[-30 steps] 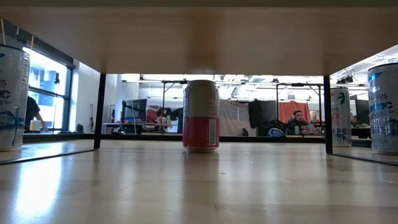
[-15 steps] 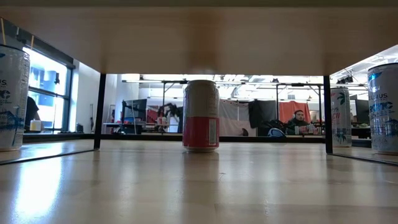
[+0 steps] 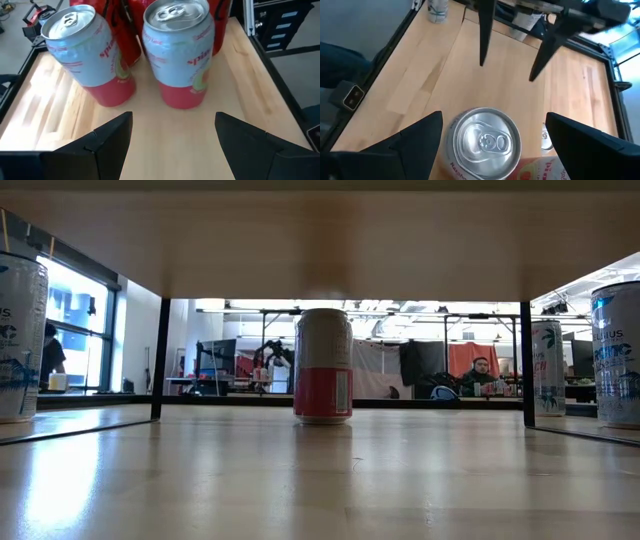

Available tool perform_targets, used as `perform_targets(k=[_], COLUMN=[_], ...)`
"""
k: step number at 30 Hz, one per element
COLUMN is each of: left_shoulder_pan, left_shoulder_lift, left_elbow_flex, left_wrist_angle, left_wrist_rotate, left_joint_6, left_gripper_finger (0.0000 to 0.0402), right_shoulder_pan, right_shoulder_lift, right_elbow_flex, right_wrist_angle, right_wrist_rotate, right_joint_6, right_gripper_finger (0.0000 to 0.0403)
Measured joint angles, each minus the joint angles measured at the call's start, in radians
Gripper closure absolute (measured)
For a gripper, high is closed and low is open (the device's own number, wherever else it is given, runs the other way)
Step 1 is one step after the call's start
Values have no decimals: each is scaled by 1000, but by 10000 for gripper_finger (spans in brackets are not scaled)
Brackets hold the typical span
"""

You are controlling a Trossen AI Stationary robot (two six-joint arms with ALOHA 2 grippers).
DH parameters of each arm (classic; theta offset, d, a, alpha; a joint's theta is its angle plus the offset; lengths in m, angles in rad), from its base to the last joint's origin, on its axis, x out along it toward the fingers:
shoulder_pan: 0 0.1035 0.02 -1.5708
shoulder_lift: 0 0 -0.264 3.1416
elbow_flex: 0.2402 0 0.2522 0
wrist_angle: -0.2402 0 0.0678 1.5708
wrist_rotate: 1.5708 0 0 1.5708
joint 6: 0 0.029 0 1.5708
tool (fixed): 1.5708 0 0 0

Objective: Place canned beverage on shelf
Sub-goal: Put the right pink-white soda can on the shelf aligned with the other pink-white soda cans

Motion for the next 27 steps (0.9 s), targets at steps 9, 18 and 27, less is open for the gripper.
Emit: perform_targets(k=[9,18,27], left_shoulder_pan=[-24,-30,-30], left_shoulder_lift=[-1,0,0], left_elbow_flex=[0,0,0], left_wrist_angle=[0,-19,-26], left_wrist_rotate=[-2,-3,-3], left_joint_6=[-10,-32,-43], left_gripper_finger=[126,126,126], right_shoulder_pan=[-33,-33,-16], right_shoulder_lift=[0,-22,-70], right_elbow_flex=[0,0,0], right_wrist_angle=[-69,-143,-56], right_wrist_rotate=[-32,-14,26], right_joint_6=[25,69,30], right_gripper_finger=[61,61,61])
